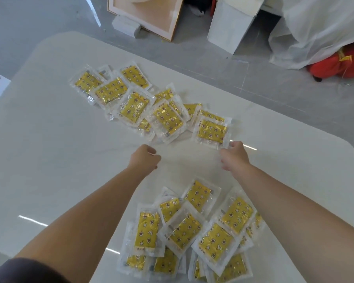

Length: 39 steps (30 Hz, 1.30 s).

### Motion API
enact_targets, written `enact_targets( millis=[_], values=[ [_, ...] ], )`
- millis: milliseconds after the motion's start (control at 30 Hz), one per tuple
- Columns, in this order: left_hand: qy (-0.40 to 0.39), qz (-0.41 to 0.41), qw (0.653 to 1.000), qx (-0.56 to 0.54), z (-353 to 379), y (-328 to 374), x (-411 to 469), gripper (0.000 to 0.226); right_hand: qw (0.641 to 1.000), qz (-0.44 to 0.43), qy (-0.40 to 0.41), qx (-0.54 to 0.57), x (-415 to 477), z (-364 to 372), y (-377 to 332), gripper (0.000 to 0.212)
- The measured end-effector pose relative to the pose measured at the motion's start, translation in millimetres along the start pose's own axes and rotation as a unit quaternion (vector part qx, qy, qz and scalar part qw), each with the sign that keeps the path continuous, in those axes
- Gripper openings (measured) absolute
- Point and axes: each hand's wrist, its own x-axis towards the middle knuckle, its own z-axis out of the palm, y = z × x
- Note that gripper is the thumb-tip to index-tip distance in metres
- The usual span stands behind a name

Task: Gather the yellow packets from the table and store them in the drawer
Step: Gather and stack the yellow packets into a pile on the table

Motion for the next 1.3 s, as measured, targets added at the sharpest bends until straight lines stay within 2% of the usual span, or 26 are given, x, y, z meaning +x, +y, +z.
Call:
enact_targets(
  millis=[67, 133, 167, 233, 267, 333, 433, 500, 533, 600, 700, 800, 867, 1033, 1167, 1233, 1300],
  values=[
    [-0.003, 0.026, 0.999, 0.039, 3.9, -19.8, -17.1, 0.016, 0.994, -0.054, -0.024, -0.094, -17.1, 3.6, 9.1, 0.051],
    [-0.001, 0.049, 0.993, 0.104, 8.9, -43.5, -35.6, 0.009, 0.973, -0.132, -0.052, -0.183, -37.6, 9.0, 21.6, 0.049],
    [0.000, 0.056, 0.989, 0.139, 11.9, -56.1, -45.5, 0.008, 0.952, -0.182, -0.062, -0.237, -48.3, 12.6, 28.1, 0.047],
    [0.003, 0.068, 0.978, 0.196, 17.1, -81.3, -64.0, 0.012, 0.888, -0.292, -0.079, -0.347, -66.3, 20.1, 41.6, 0.044],
    [0.006, 0.079, 0.972, 0.223, 18.9, -93.3, -72.2, 0.017, 0.856, -0.339, -0.094, -0.379, -73.8, 24.3, 48.6, 0.044],
    [0.021, 0.104, 0.955, 0.277, 21.1, -113.4, -86.1, 0.035, 0.814, -0.394, -0.136, -0.404, -85.6, 33.7, 60.8, 0.047],
    [0.043, 0.097, 0.937, 0.332, 23.2, -128.7, -100.6, 0.073, 0.773, -0.418, -0.184, -0.439, -97.9, 48.8, 73.5, 0.060],
    [0.054, 0.048, 0.949, 0.306, 26.3, -132.1, -106.3, 0.088, 0.758, -0.408, -0.197, -0.469, -102.6, 59.0, 78.2, 0.073],
    [0.058, 0.024, 0.957, 0.284, 28.5, -133.3, -107.1, 0.087, 0.757, -0.400, -0.198, -0.478, -104.5, 63.8, 79.5, 0.078],
    [0.061, -0.012, 0.975, 0.214, 32.9, -137.2, -104.3, 0.072, 0.760, -0.386, -0.189, -0.488, -107.3, 72.0, 80.8, 0.079],
    [0.036, -0.054, 0.993, 0.096, 33.8, -140.2, -98.0, 0.048, 0.781, -0.353, -0.185, -0.481, -110.2, 78.1, 79.7, 0.059],
    [-0.014, -0.033, 0.993, 0.110, 27.2, -139.0, -91.9, 0.034, 0.824, -0.278, -0.219, -0.443, -114.5, 74.9, 73.6, 0.047],
    [-0.043, -0.020, 0.993, 0.105, 19.4, -138.8, -86.7, 0.032, 0.835, -0.261, -0.224, -0.430, -115.8, 70.7, 71.4, 0.026],
    [-0.106, -0.020, 0.993, 0.047, -14.3, -144.5, -76.2, 0.017, 0.846, -0.241, -0.239, -0.412, -118.4, 62.5, 68.3, 0.035],
    [-0.144, -0.006, 0.982, 0.124, -33.3, -147.1, -73.2, 0.018, 0.845, -0.260, -0.254, -0.391, -122.5, 58.4, 60.1, 0.031],
    [-0.167, 0.001, 0.973, 0.161, -40.6, -147.1, -72.9, 0.023, 0.857, -0.272, -0.255, -0.354, -123.3, 57.5, 53.2, 0.033],
    [-0.171, -0.003, 0.974, 0.149, -46.2, -144.1, -73.5, 0.025, 0.875, -0.279, -0.243, -0.312, -122.5, 56.0, 45.2, 0.034]
  ],
)
